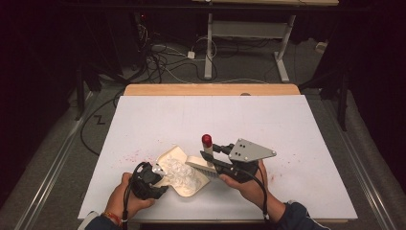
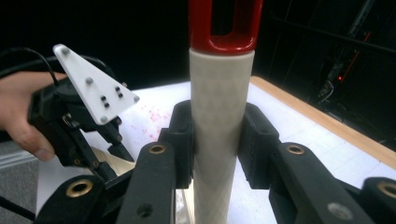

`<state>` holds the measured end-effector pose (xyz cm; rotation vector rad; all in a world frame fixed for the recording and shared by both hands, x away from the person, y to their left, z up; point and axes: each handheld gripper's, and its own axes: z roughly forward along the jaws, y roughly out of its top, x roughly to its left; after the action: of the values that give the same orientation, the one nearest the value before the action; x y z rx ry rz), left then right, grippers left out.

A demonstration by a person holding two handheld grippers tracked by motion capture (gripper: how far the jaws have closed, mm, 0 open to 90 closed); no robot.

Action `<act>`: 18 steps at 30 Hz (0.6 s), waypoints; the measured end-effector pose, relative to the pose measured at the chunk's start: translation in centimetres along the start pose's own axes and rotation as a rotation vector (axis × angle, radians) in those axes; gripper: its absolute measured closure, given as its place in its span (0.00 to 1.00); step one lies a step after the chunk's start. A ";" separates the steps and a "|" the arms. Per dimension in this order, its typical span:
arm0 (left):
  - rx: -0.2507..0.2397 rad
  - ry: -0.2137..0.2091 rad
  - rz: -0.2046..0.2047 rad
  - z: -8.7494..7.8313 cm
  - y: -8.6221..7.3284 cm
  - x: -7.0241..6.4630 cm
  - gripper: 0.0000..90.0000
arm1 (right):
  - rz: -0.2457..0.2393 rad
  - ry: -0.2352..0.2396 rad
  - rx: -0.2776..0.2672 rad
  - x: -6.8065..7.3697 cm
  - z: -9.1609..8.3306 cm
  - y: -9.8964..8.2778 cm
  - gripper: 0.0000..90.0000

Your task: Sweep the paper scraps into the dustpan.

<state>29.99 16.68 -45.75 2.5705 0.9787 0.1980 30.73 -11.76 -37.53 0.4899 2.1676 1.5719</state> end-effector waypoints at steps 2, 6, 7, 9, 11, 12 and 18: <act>-0.007 -0.003 -0.009 0.0 0.0 0.1 0.70 | 0.001 -0.010 -0.005 -0.3 -0.3 0.2 0.78; -0.018 -0.008 -0.017 0.1 0.2 0.2 0.70 | 0.019 -0.041 -0.027 -1.4 -1.2 0.5 0.78; -0.021 -0.009 -0.020 0.1 0.2 0.3 0.70 | 0.025 -0.049 -0.032 -1.8 -1.5 0.6 0.78; -0.027 -0.011 -0.029 0.2 0.3 0.5 0.70 | 0.040 -0.067 -0.044 -2.4 -2.2 0.8 0.78; -0.033 -0.006 -0.036 0.3 0.4 0.6 0.70 | 0.048 -0.077 -0.059 -3.2 -3.0 1.0 0.78; -0.037 -0.006 -0.045 0.3 0.5 0.6 0.70 | 0.054 -0.085 -0.060 -3.5 -3.4 1.1 0.78; -0.061 0.013 -0.098 0.5 0.7 1.2 0.70 | 0.081 -0.114 -0.075 -5.3 -5.9 1.5 0.78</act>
<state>31.44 16.88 -45.96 2.4622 1.0830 0.2142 32.22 -18.74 -33.84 0.6351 2.0192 1.6200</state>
